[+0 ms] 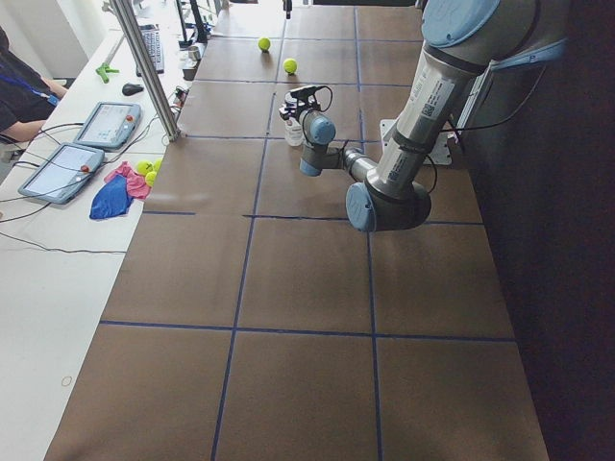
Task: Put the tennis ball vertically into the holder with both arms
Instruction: 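Reach the right gripper down to the nearer tennis ball and grasp it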
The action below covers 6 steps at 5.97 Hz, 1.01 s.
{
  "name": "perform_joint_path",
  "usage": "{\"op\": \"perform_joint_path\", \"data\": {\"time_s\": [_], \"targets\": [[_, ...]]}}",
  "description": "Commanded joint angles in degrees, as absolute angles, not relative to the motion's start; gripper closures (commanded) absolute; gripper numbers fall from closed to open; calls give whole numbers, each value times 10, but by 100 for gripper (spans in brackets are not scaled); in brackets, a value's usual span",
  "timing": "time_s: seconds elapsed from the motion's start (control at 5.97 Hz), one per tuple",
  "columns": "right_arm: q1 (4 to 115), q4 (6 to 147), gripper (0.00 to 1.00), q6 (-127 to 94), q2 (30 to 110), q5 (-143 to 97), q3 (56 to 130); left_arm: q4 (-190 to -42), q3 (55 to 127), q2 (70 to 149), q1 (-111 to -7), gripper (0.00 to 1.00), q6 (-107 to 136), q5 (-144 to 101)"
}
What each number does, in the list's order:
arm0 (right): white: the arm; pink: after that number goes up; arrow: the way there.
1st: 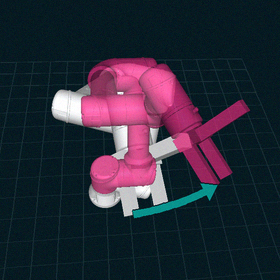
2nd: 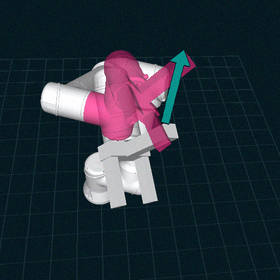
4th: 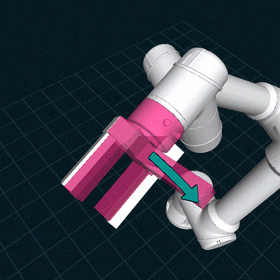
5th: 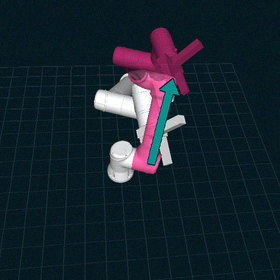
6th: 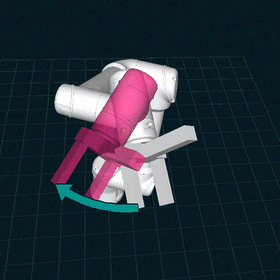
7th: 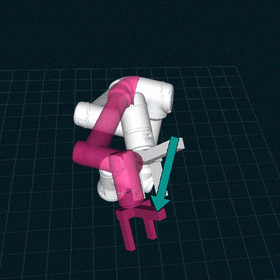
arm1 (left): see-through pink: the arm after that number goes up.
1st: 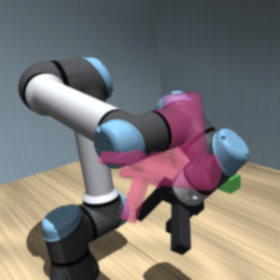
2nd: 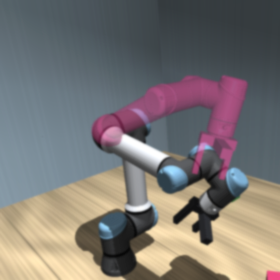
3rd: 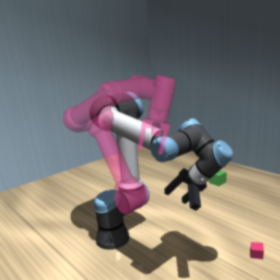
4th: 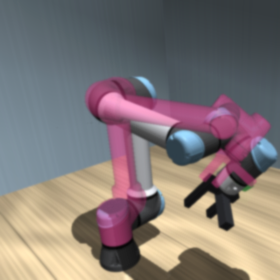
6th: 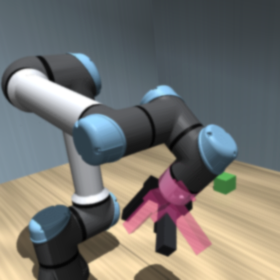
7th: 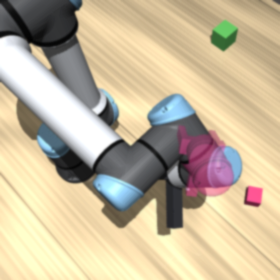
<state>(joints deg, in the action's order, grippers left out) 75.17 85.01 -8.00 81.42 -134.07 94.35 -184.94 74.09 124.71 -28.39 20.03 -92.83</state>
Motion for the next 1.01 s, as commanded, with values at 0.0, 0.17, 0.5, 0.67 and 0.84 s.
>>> {"op": "perform_joint_path", "data": {"time_s": [0.0, 0.17, 0.5, 0.67, 0.84], "targets": [[662, 850, 0, -167, 749, -1292, 940, -1849, 741, 1247, -284, 16, 200, -927], [635, 849, 0, -171, 738, -1279, 939, -1849, 741, 1247, -284, 16, 200, -927], [598, 828, 0, -174, 736, -1256, 920, -1849, 741, 1247, -284, 16, 200, -927], [587, 794, 0, -174, 739, -1255, 884, -1849, 741, 1247, -285, 16, 200, -927], [577, 755, 0, -175, 739, -1254, 851, -1849, 741, 1247, -284, 16, 200, -927]]}}
